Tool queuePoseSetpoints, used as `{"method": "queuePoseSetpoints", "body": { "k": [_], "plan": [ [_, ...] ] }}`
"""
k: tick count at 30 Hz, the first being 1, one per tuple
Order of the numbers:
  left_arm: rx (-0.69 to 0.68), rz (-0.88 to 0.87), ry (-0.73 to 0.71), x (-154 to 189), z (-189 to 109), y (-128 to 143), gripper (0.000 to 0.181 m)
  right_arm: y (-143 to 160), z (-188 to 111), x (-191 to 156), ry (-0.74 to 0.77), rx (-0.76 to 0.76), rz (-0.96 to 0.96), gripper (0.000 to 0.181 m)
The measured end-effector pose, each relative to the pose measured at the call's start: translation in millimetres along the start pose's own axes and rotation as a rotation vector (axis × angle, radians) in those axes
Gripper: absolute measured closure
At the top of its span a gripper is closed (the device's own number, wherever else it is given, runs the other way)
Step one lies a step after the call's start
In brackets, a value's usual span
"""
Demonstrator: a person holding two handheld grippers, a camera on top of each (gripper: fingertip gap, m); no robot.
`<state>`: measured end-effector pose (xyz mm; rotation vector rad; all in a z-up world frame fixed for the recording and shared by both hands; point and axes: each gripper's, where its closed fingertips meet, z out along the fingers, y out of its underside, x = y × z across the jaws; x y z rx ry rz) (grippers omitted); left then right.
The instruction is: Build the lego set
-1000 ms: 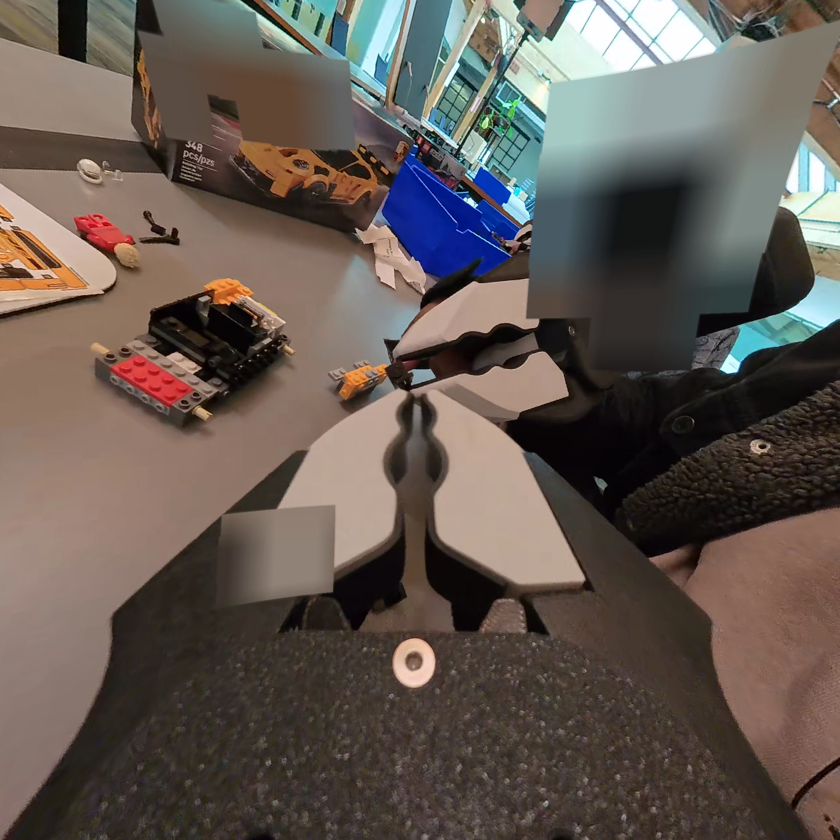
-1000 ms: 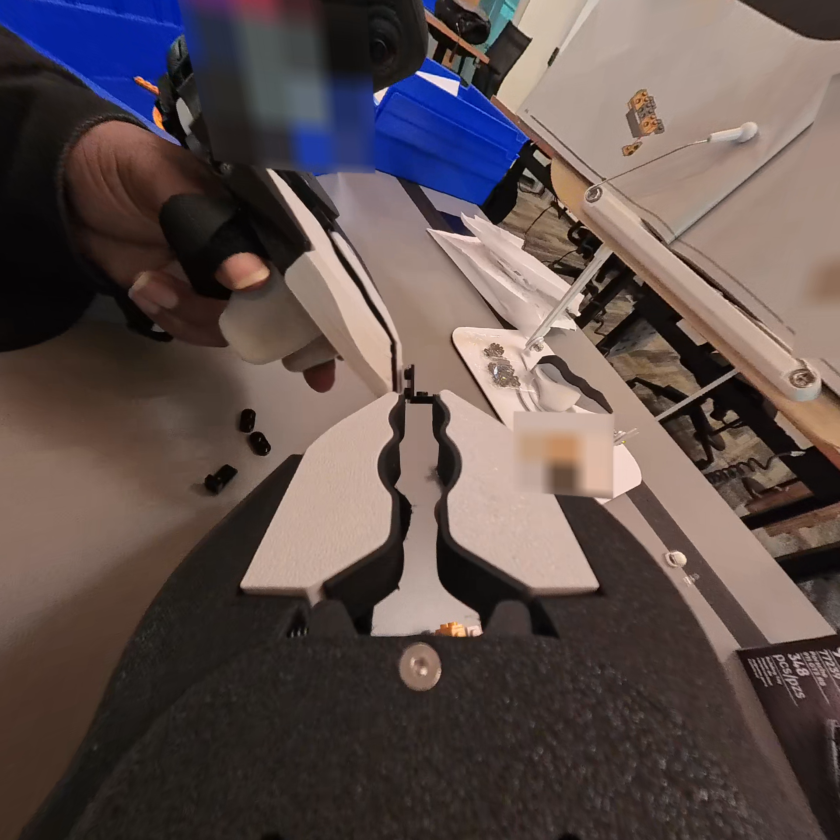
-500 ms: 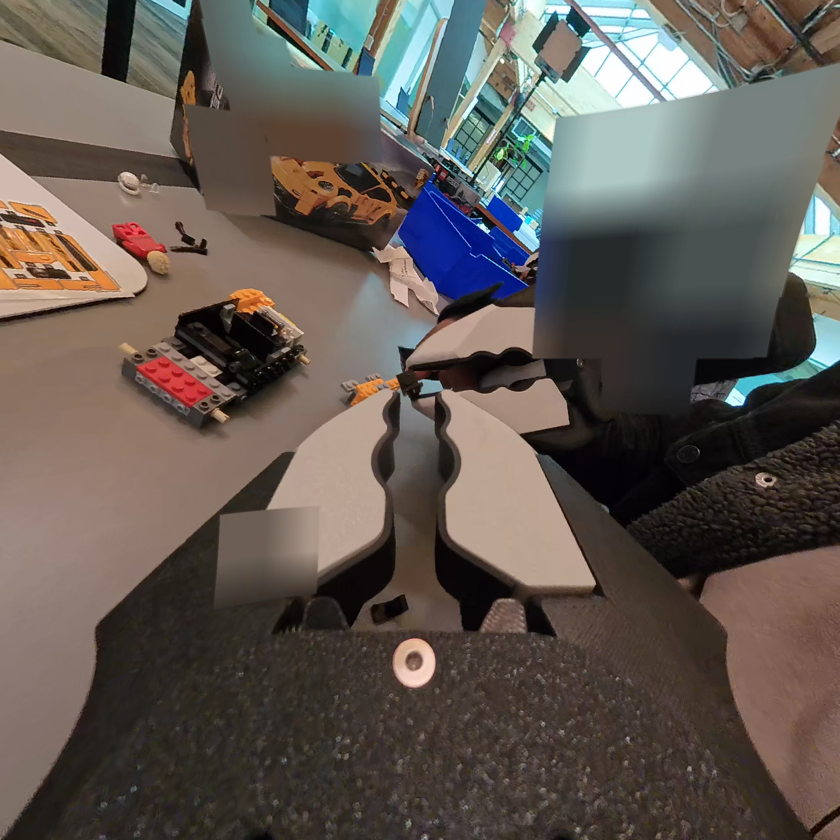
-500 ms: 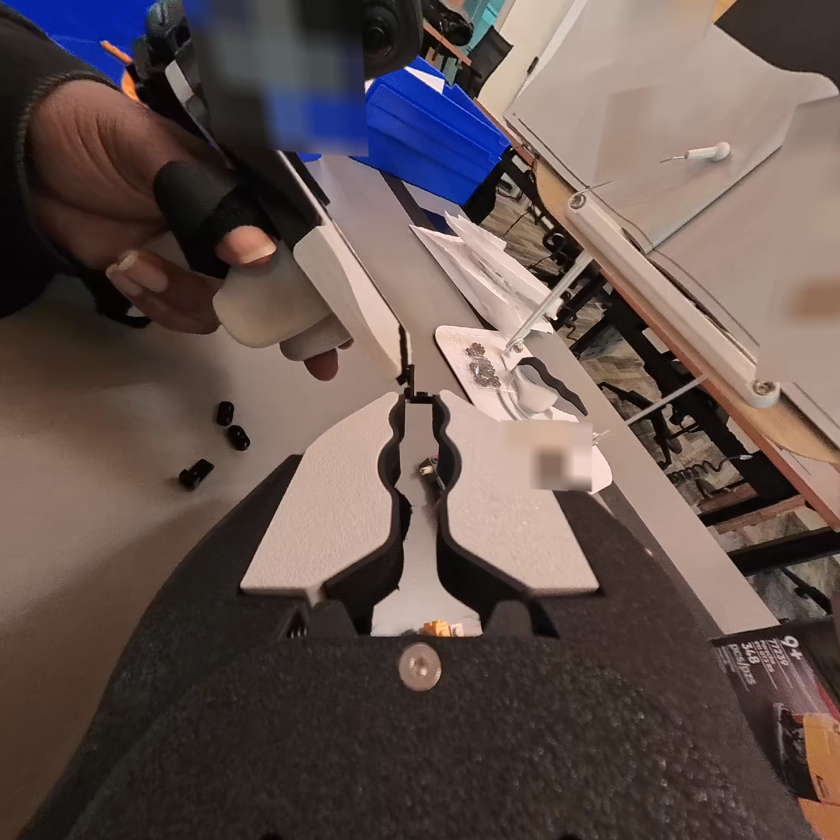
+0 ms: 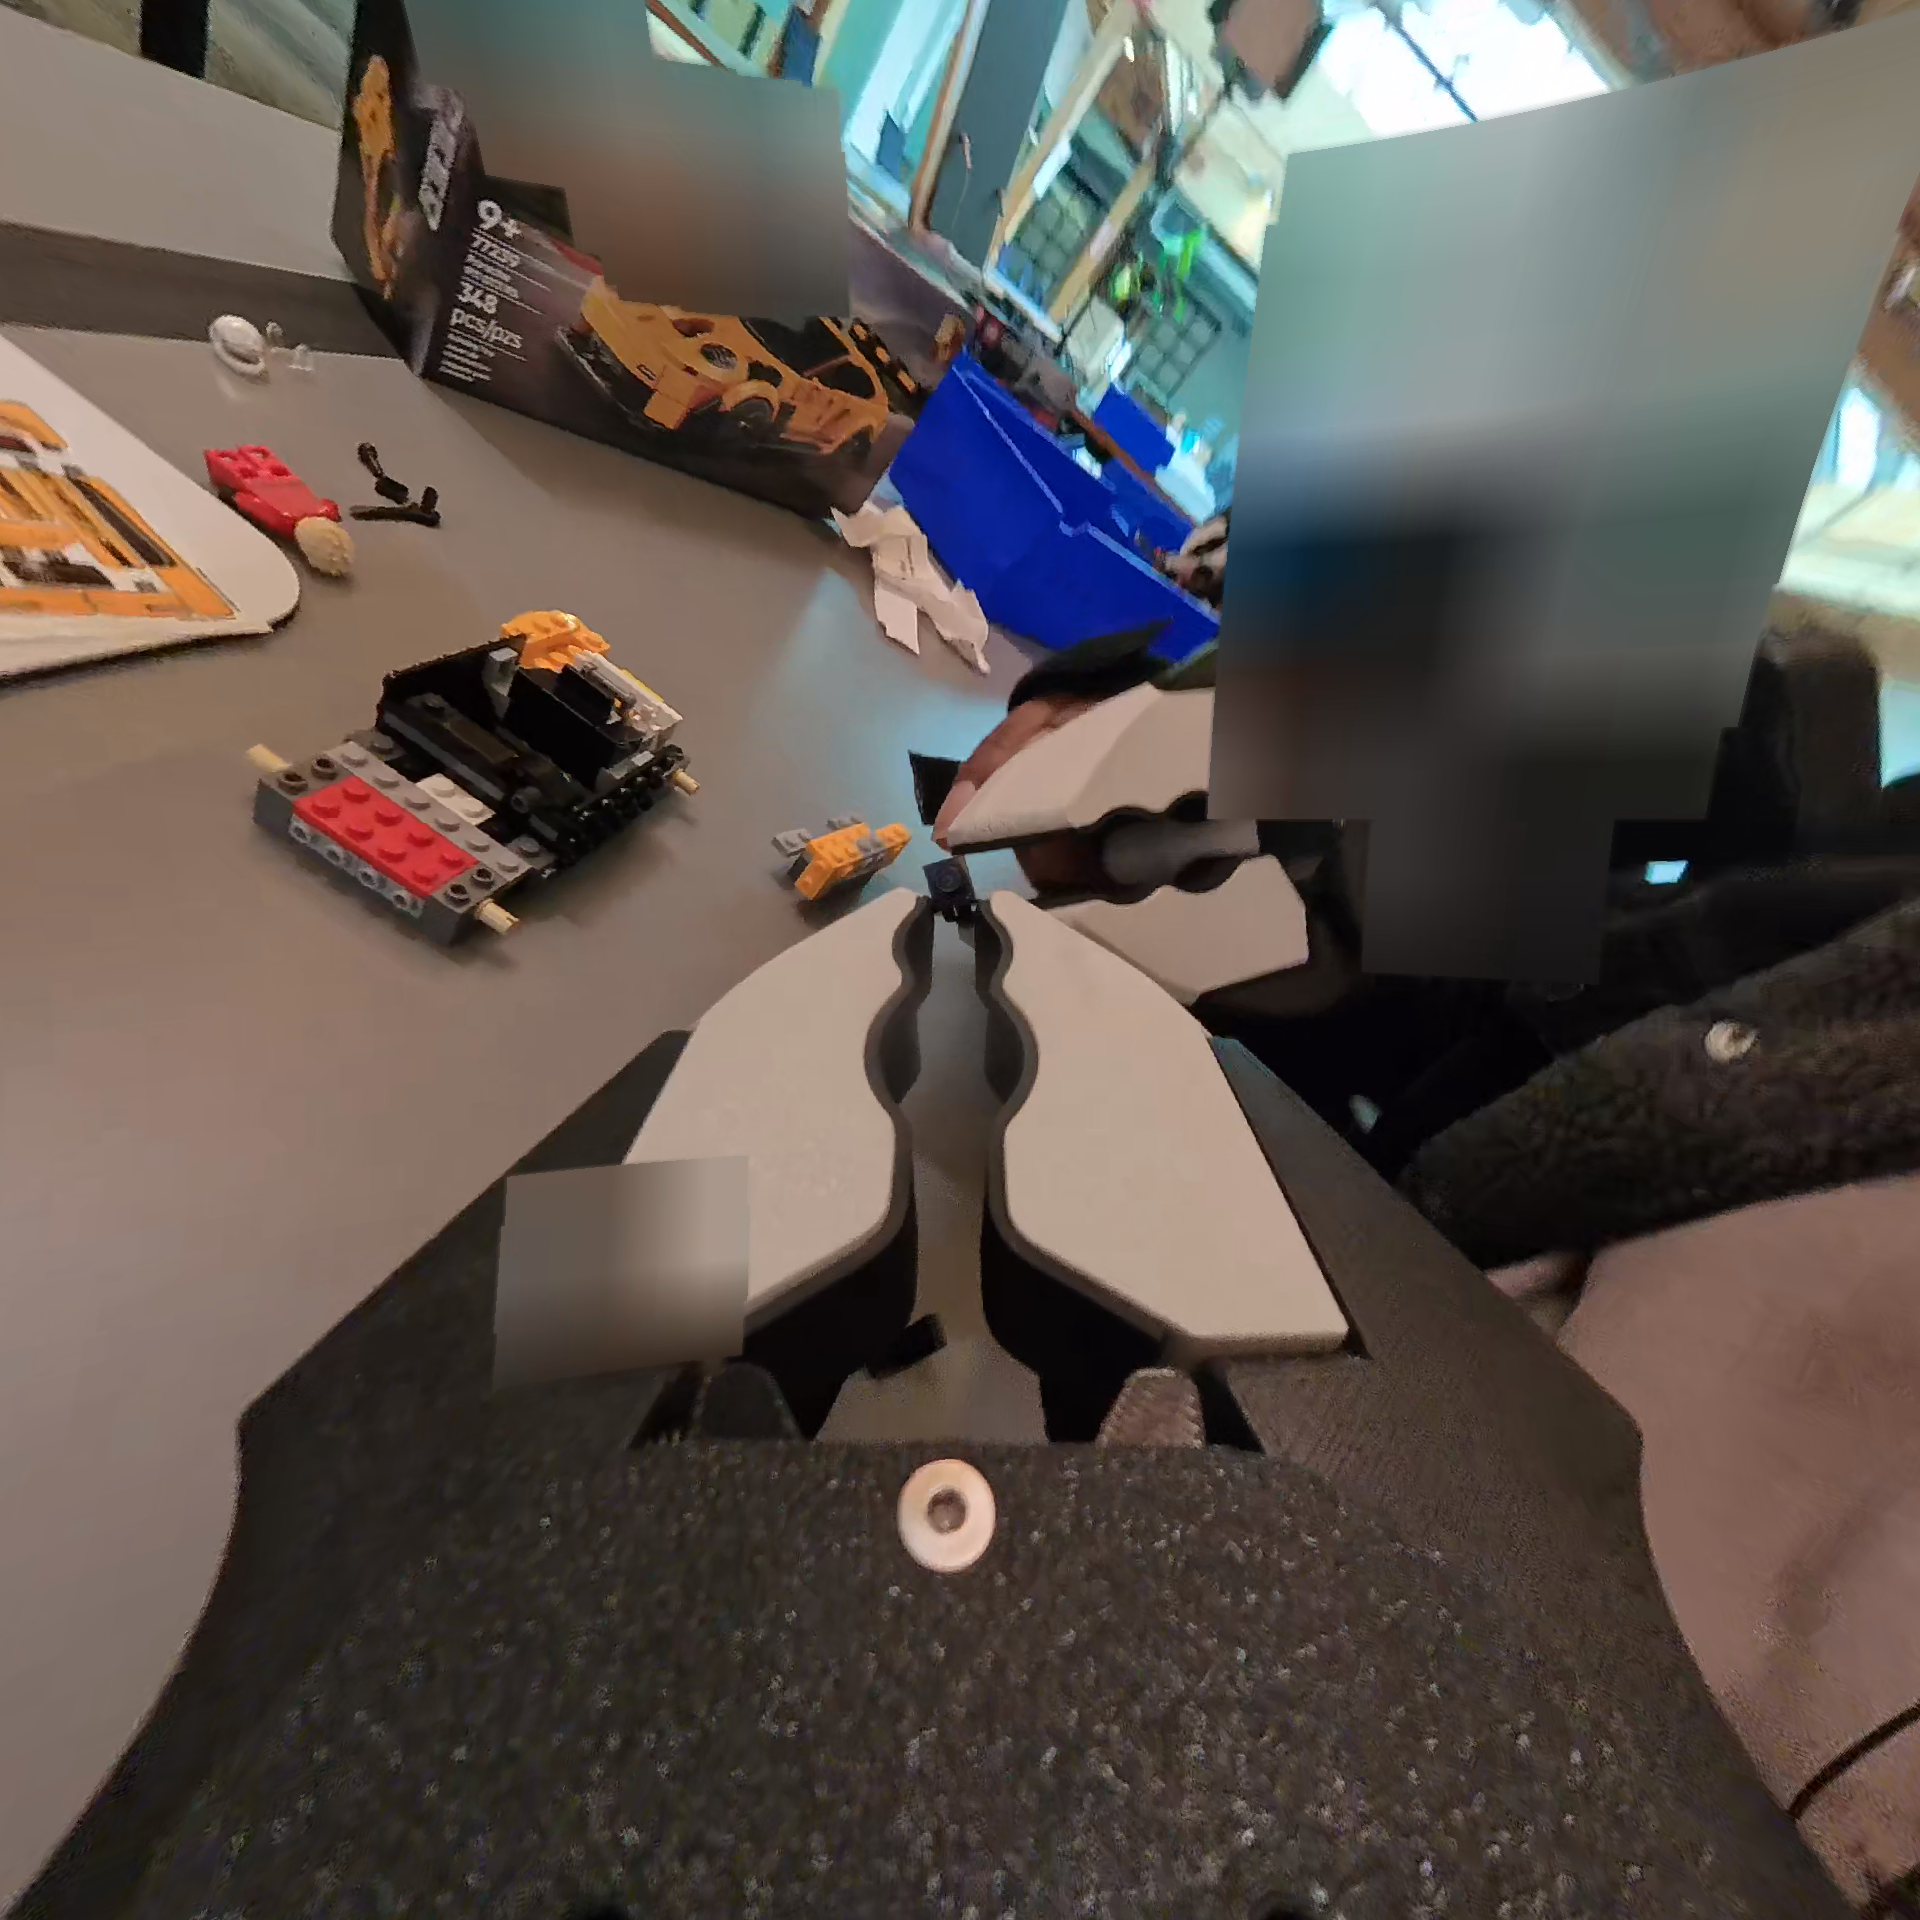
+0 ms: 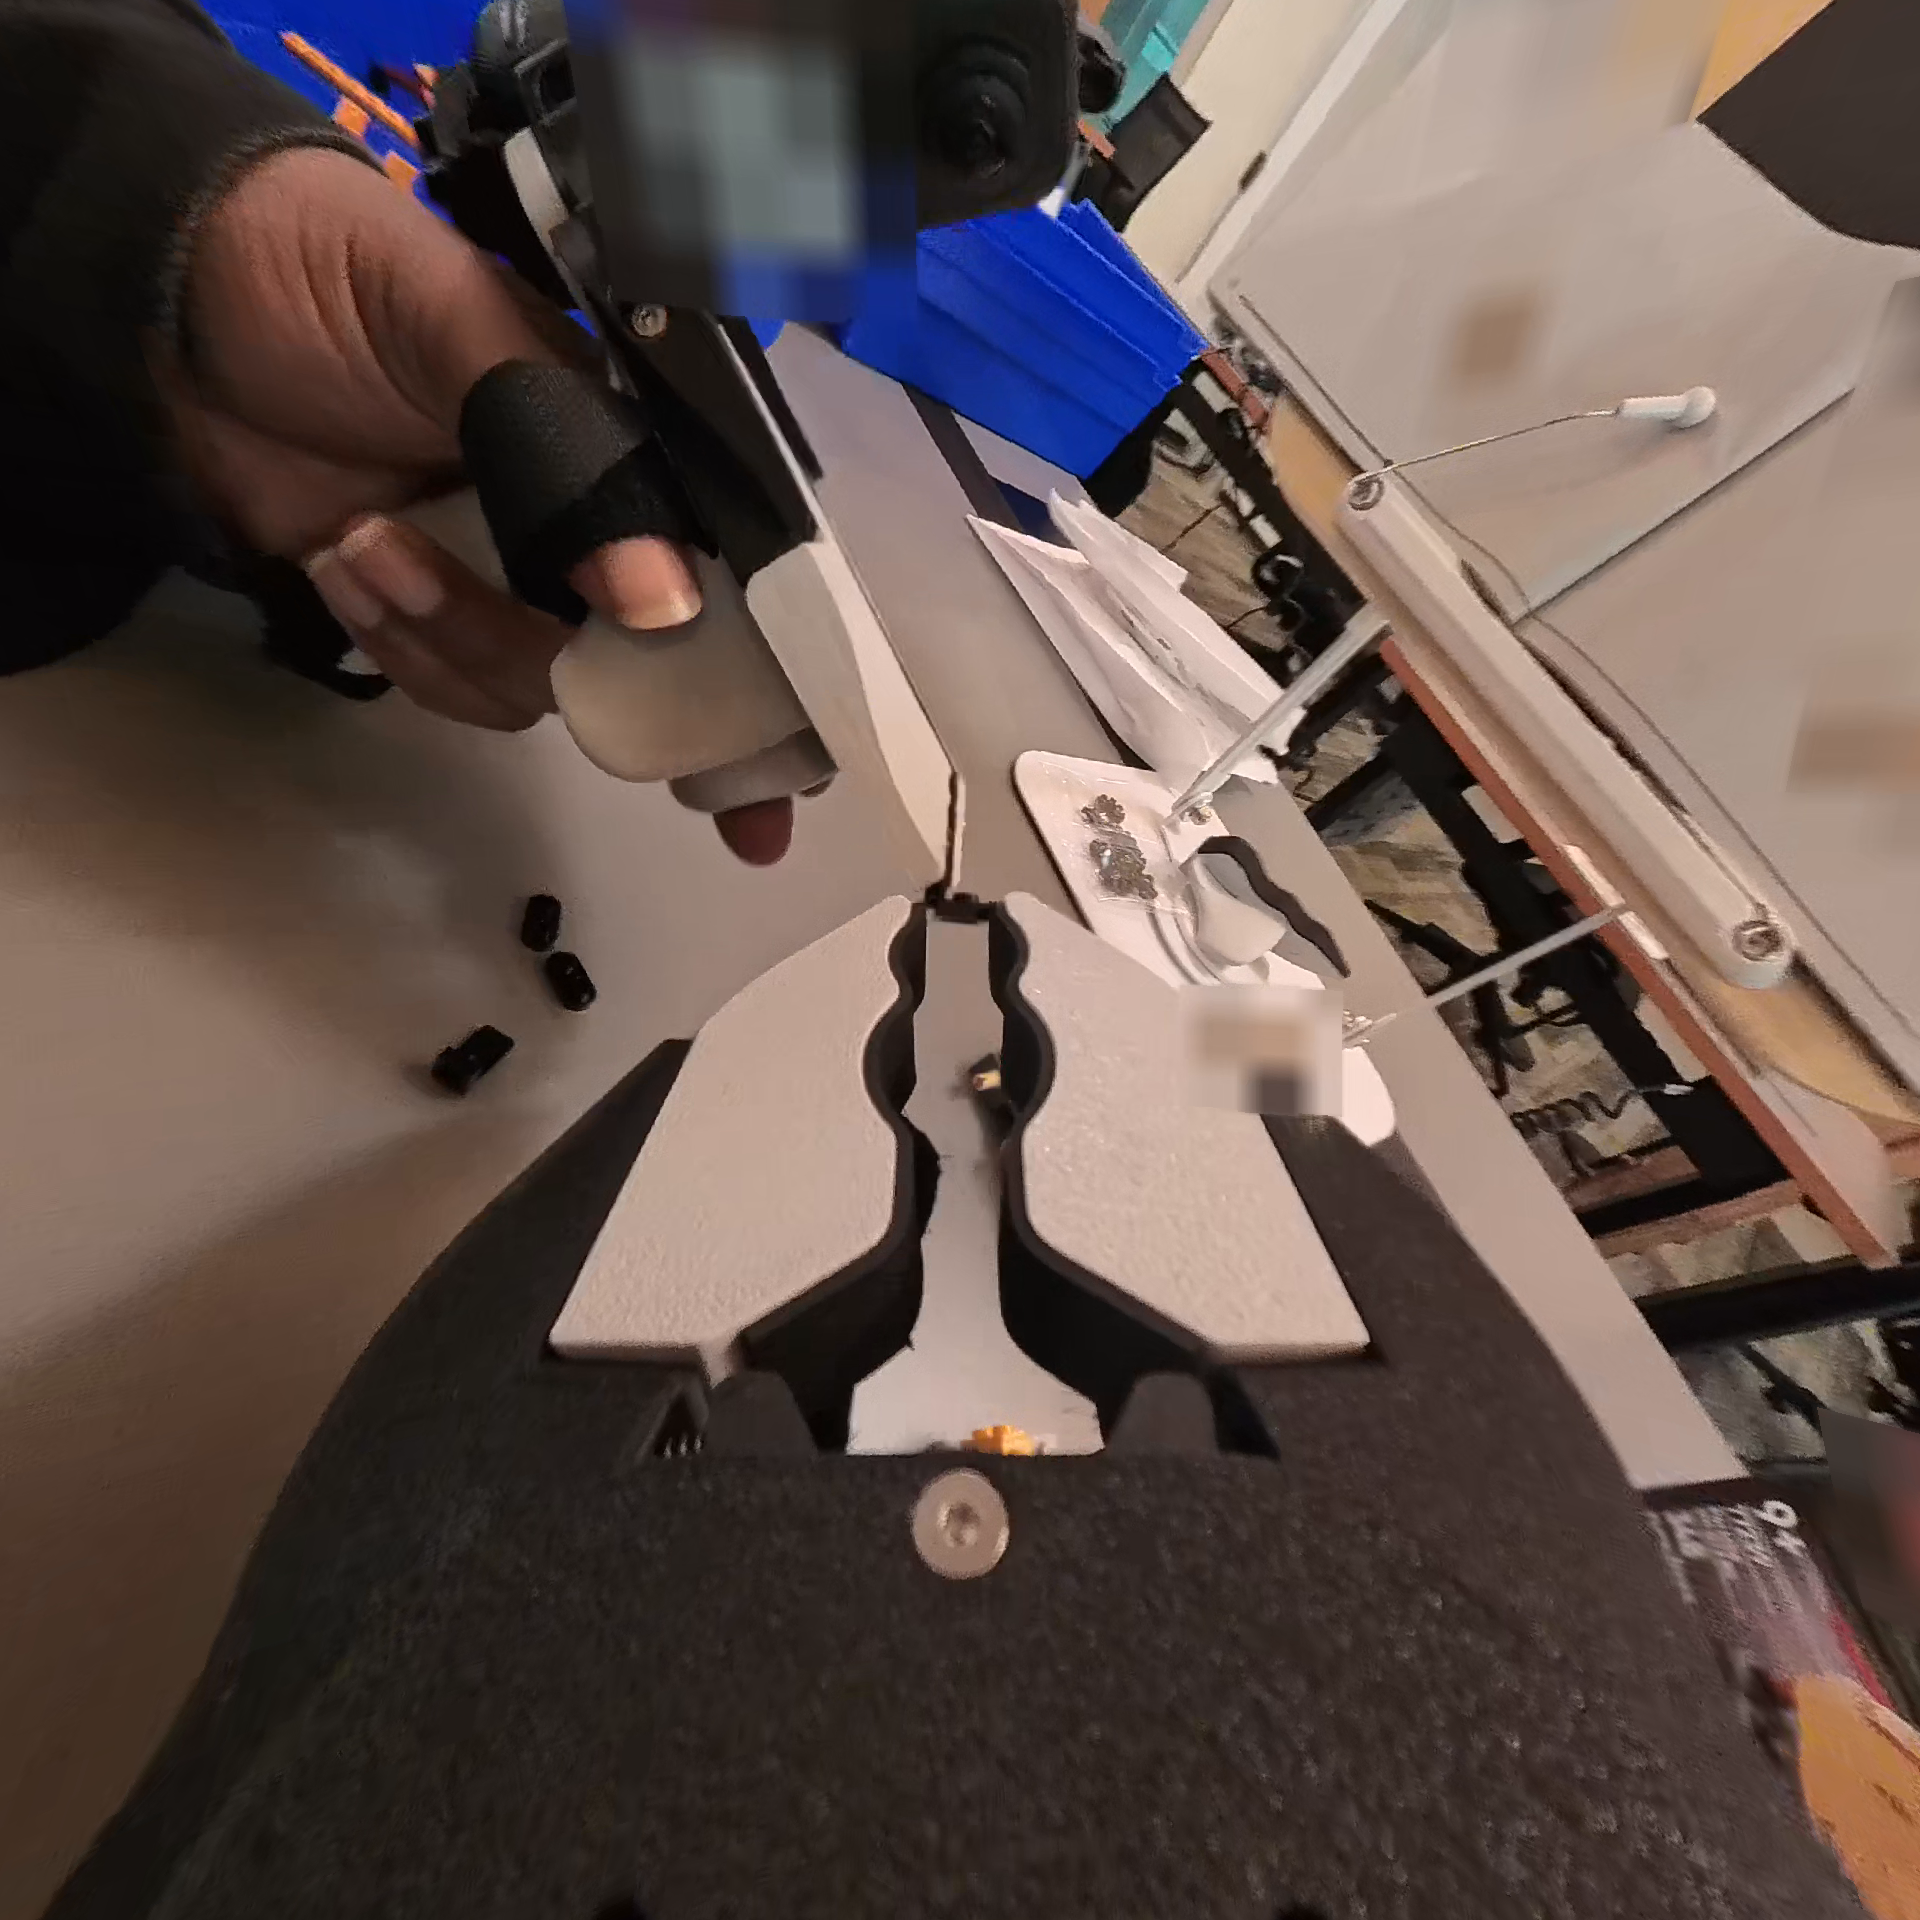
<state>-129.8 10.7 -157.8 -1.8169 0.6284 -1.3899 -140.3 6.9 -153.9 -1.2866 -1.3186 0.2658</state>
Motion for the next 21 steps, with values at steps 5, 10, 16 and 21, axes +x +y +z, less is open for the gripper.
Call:
{"method": "queuePoseSetpoints", "body": {
  "k": [5, 10, 16, 21],
  "plan": [
    [-0.235, 0.354, -0.065, -12.3, -16.0, 20.5, 0.174, 25.1, -3.4, -22.1, -0.283, -0.124, 0.084, 0.165],
    [-0.542, 0.562, 0.001, -20.0, -24.2, 59.7, 0.174, 62.8, 3.0, -50.4, -0.513, -0.332, 0.108, 0.160],
    [-0.726, 0.607, 0.081, -29.2, -22.4, 75.1, 0.174, 77.9, 13.0, -59.9, -0.622, -0.463, 0.106, 0.164],
    [-0.776, 0.607, 0.128, -32.8, -19.8, 70.9, 0.174, 79.5, 12.3, -62.4, -0.671, -0.465, 0.110, 0.173]
  ]
}}
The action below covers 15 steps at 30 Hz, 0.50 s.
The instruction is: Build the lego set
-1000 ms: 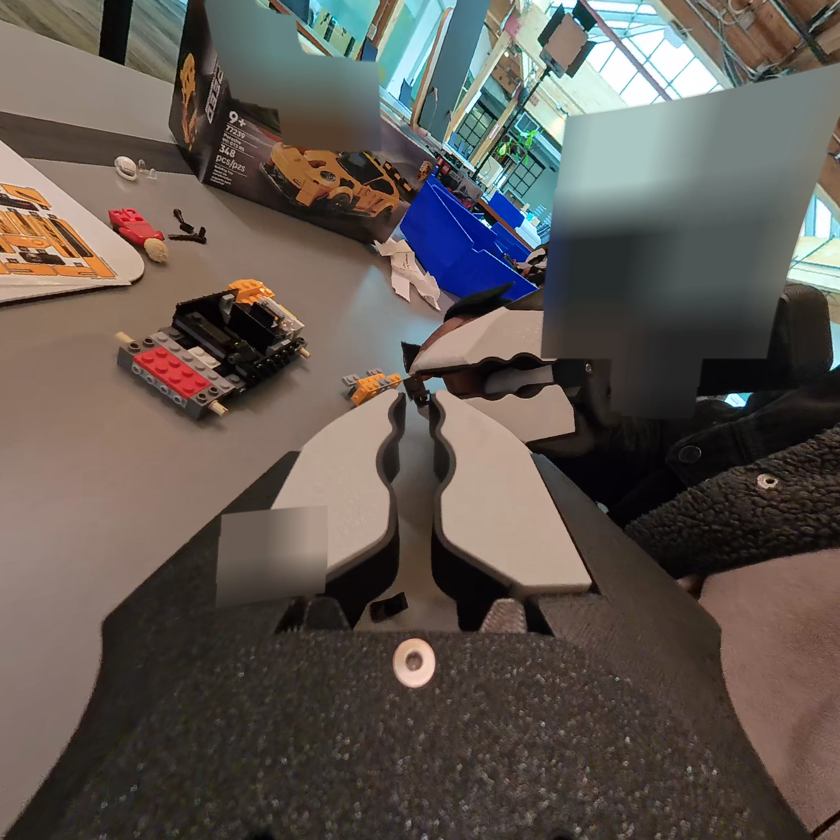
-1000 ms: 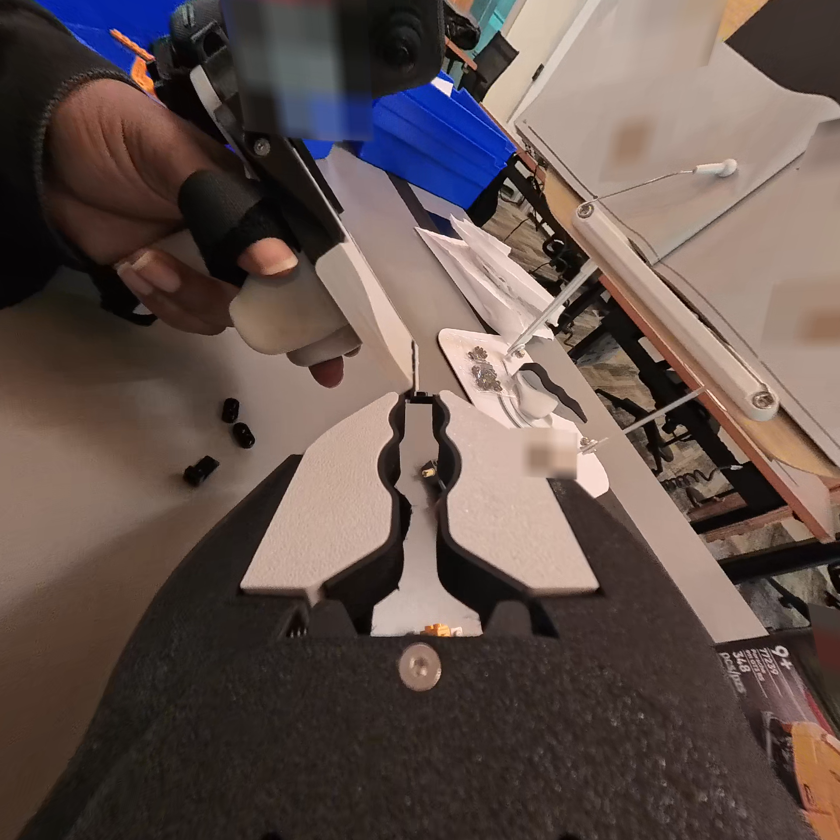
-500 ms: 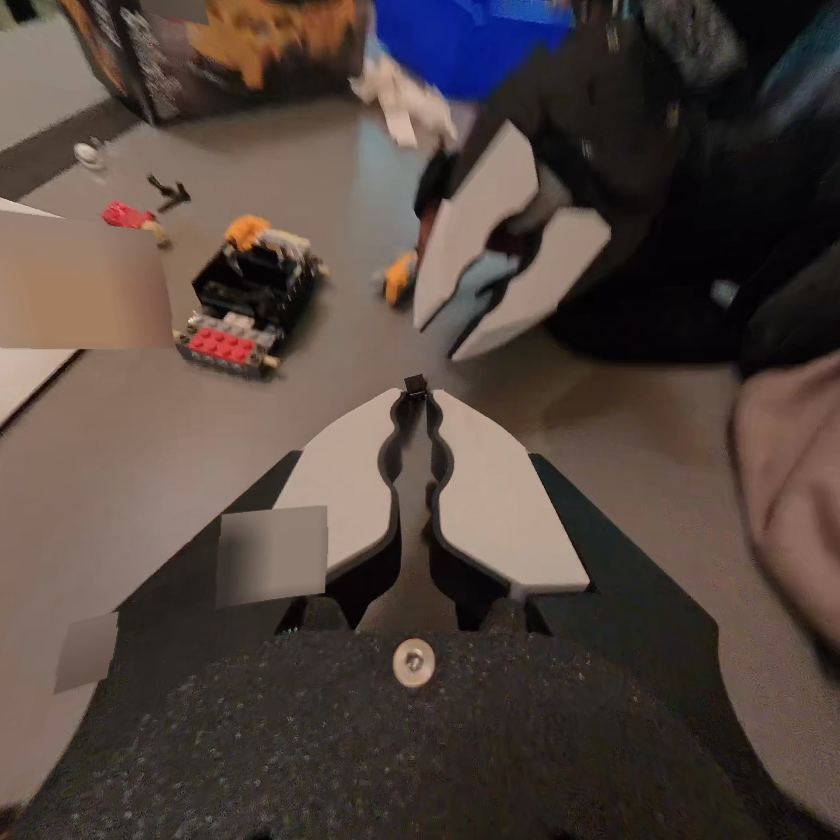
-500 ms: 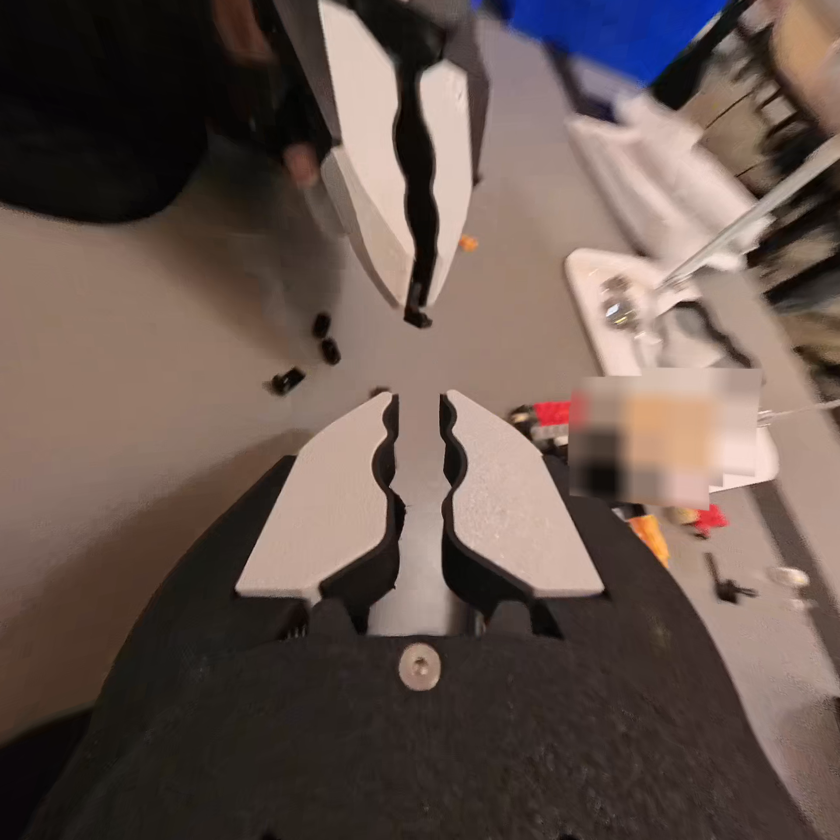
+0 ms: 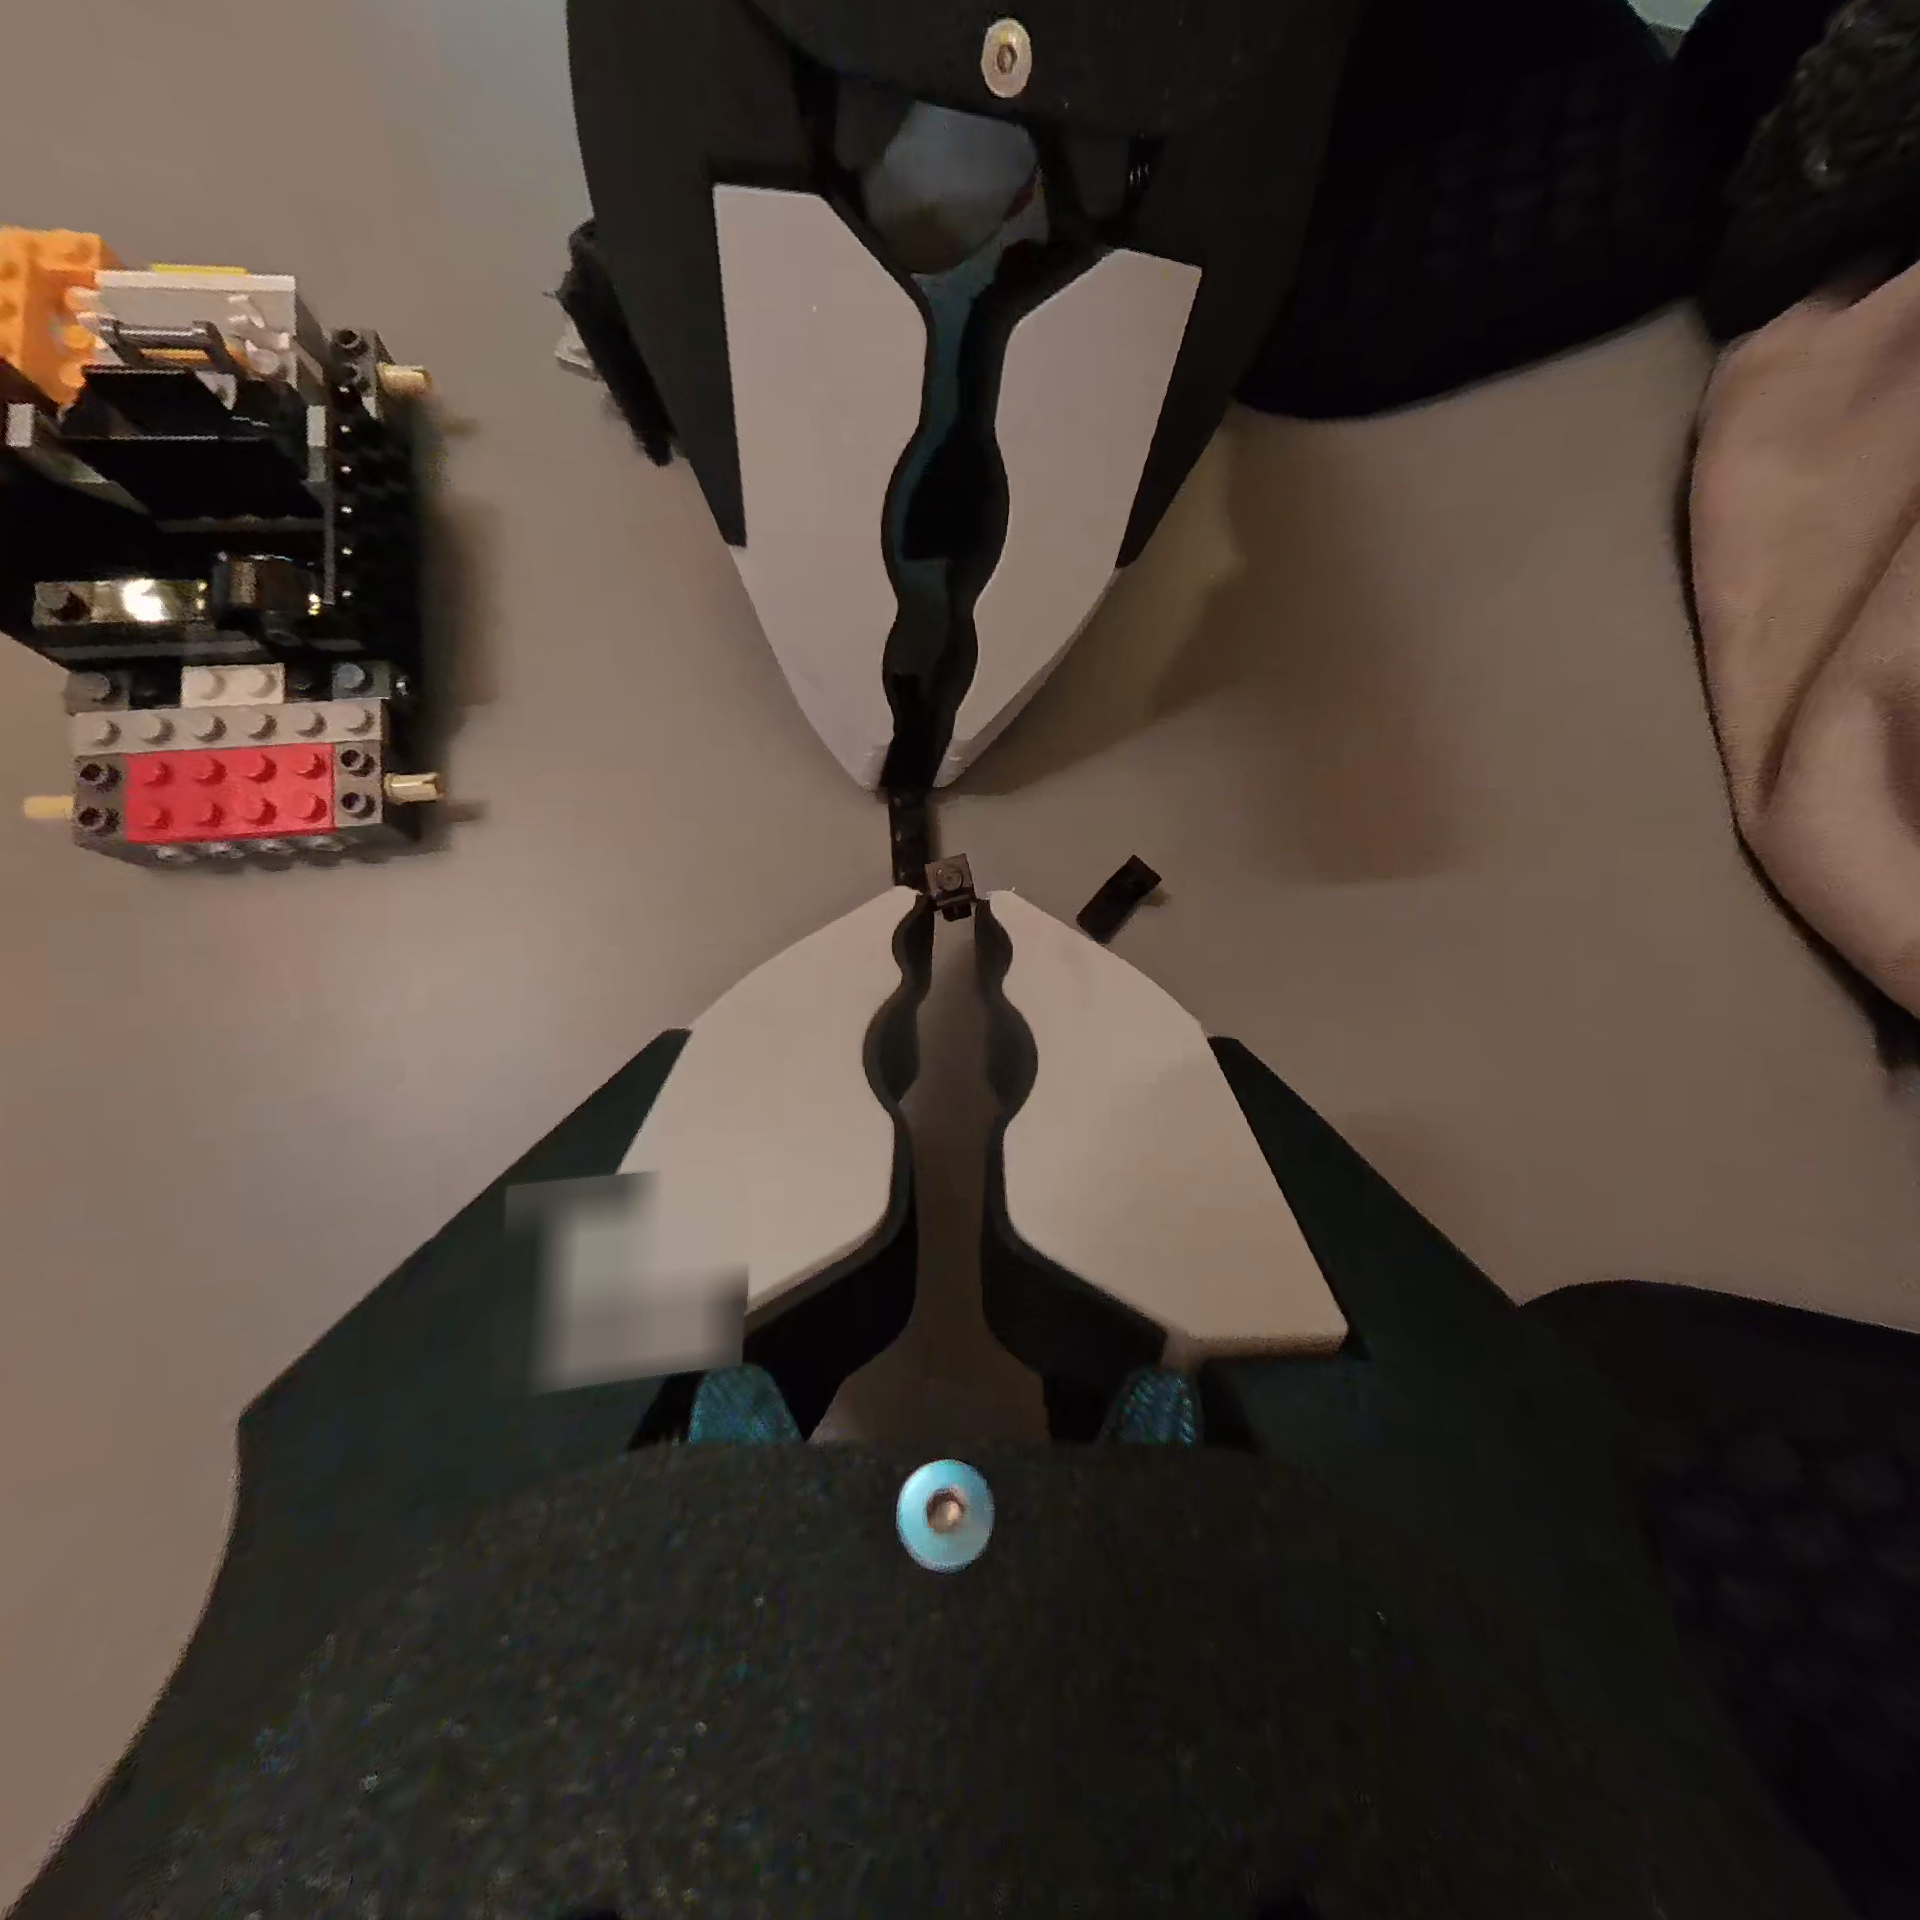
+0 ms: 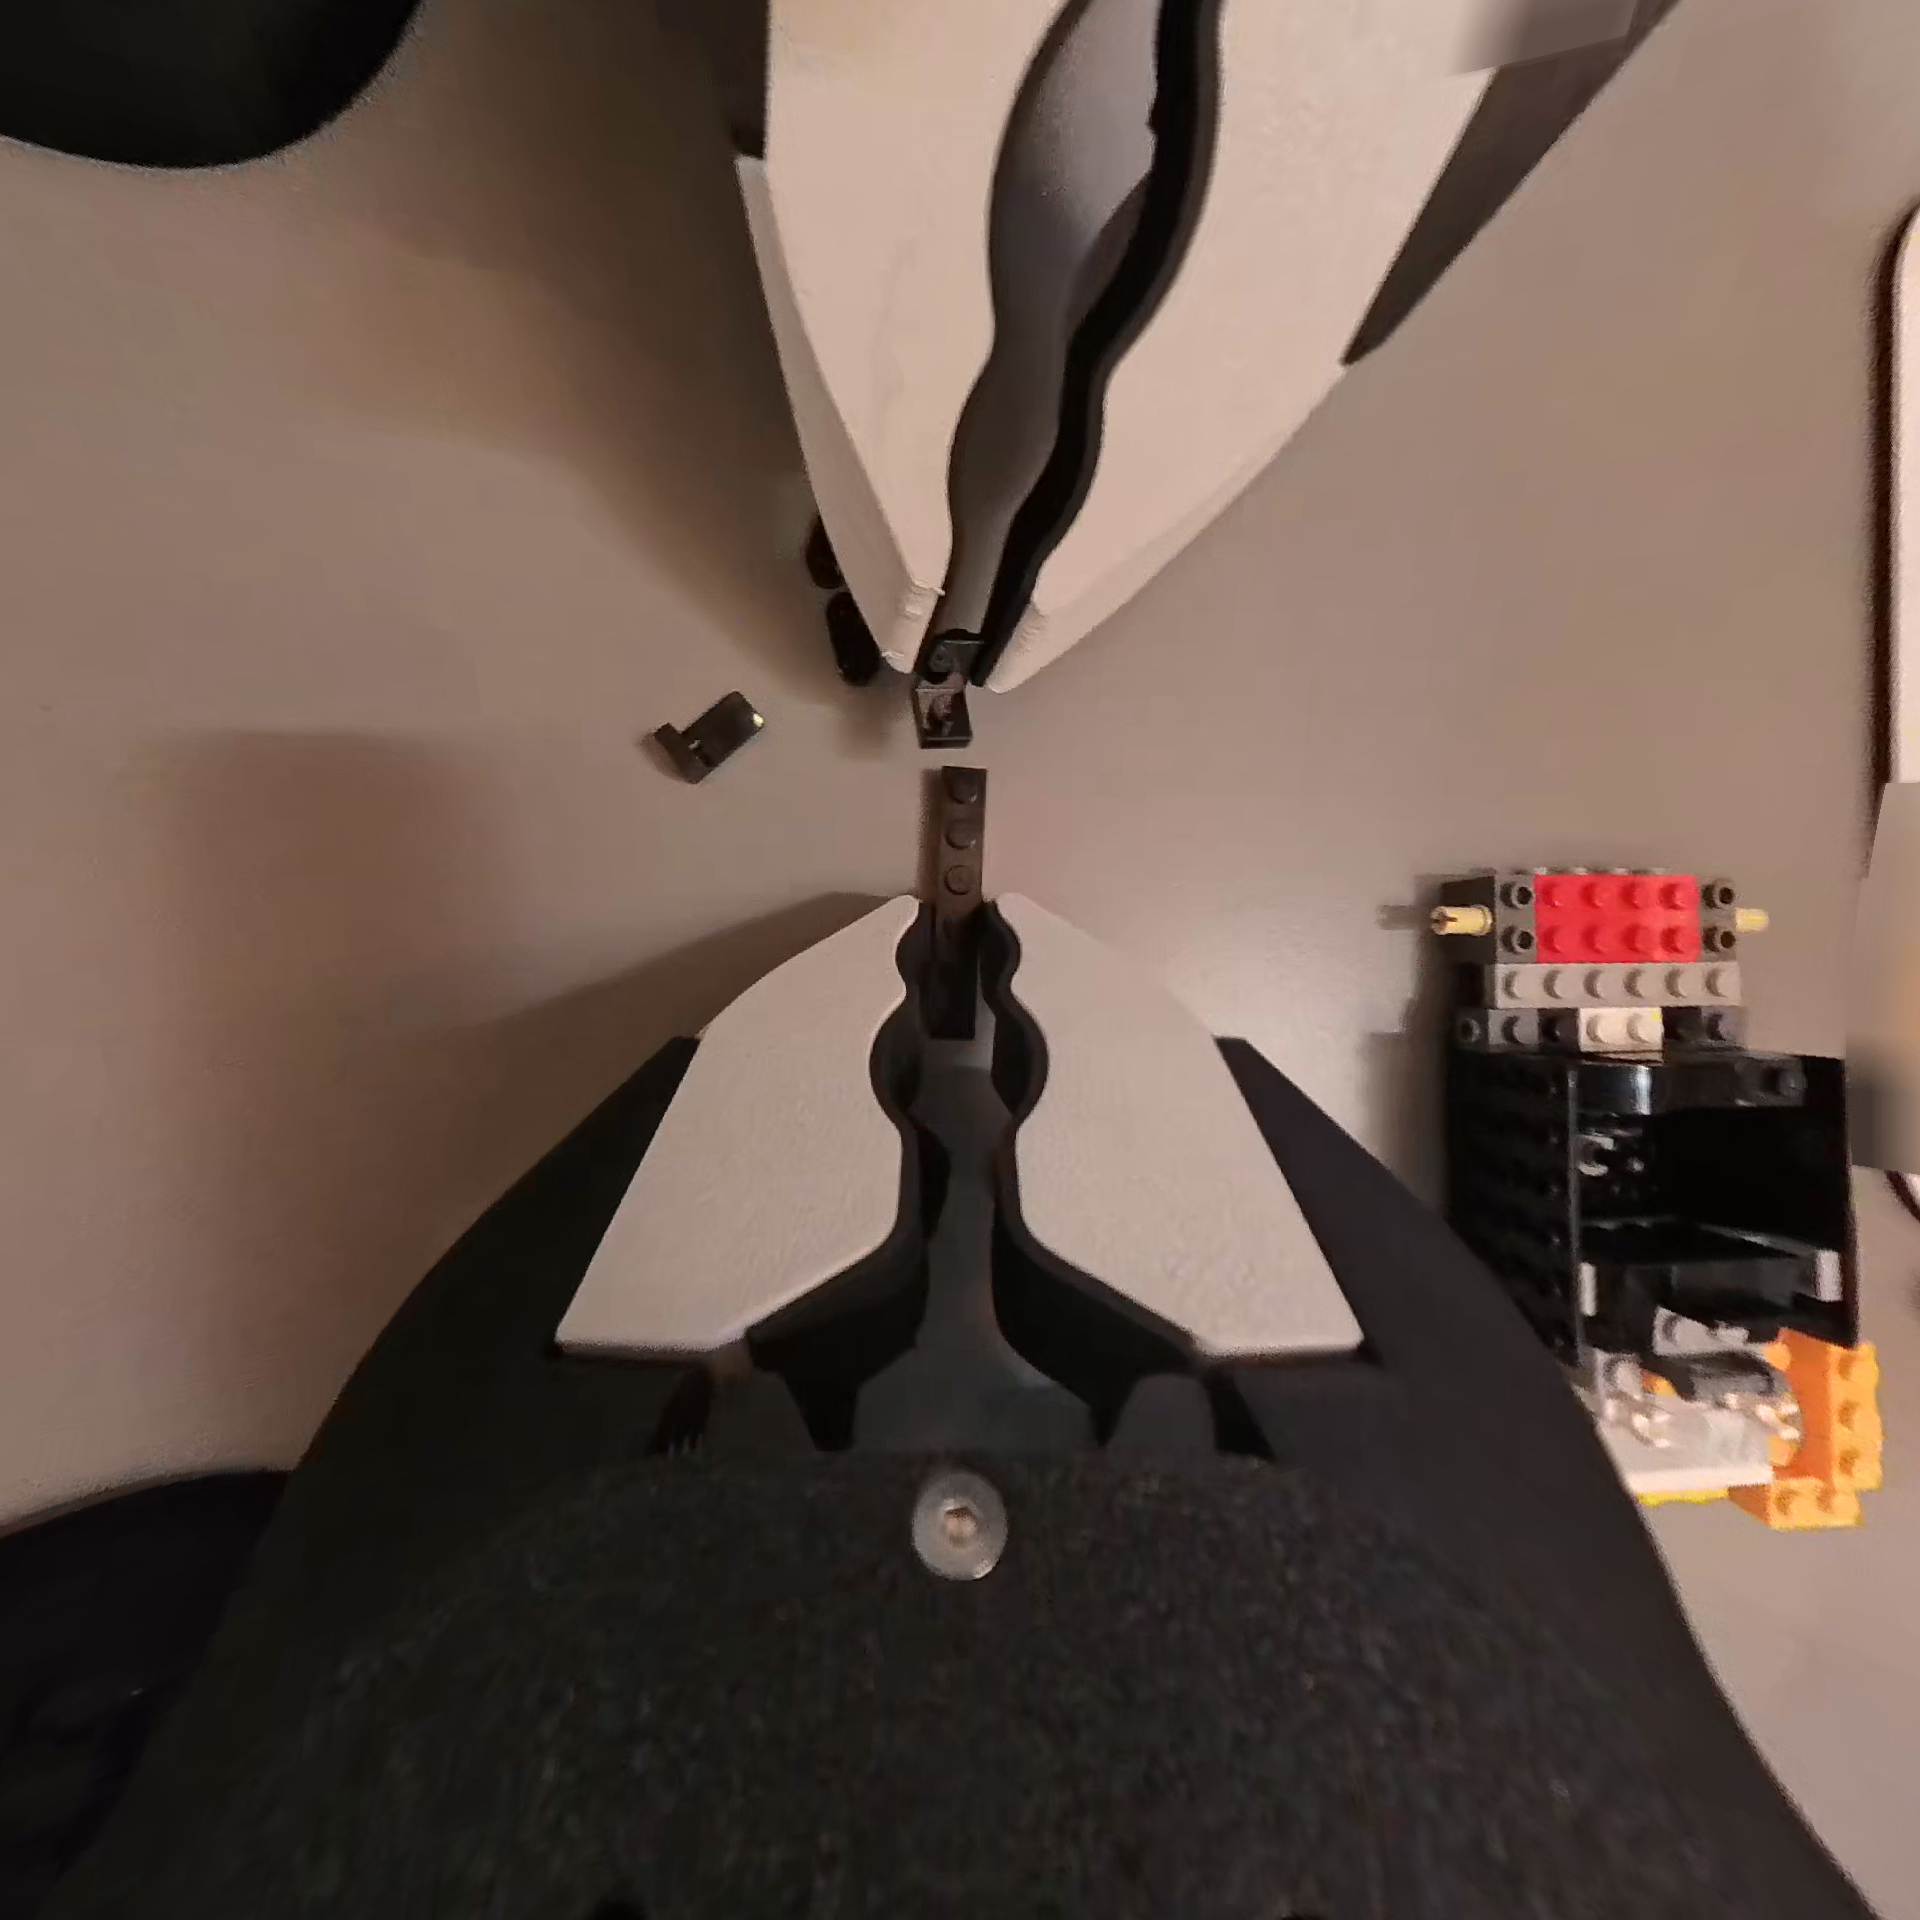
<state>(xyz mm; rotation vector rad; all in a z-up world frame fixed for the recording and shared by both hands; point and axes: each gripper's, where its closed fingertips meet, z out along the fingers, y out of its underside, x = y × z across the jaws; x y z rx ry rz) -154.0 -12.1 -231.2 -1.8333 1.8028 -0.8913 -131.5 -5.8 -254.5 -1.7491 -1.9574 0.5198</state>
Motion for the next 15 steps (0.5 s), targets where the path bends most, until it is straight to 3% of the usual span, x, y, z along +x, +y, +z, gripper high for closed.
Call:
{"method": "queuePoseSetpoints", "body": {
  "k": [15],
  "plan": [
    [-0.093, 0.068, 0.061, 13.5, 23.4, -3.6, 0.174, 5.6, -6.6, -20.8, -0.049, 0.011, -0.014, 0.174]
  ]
}}
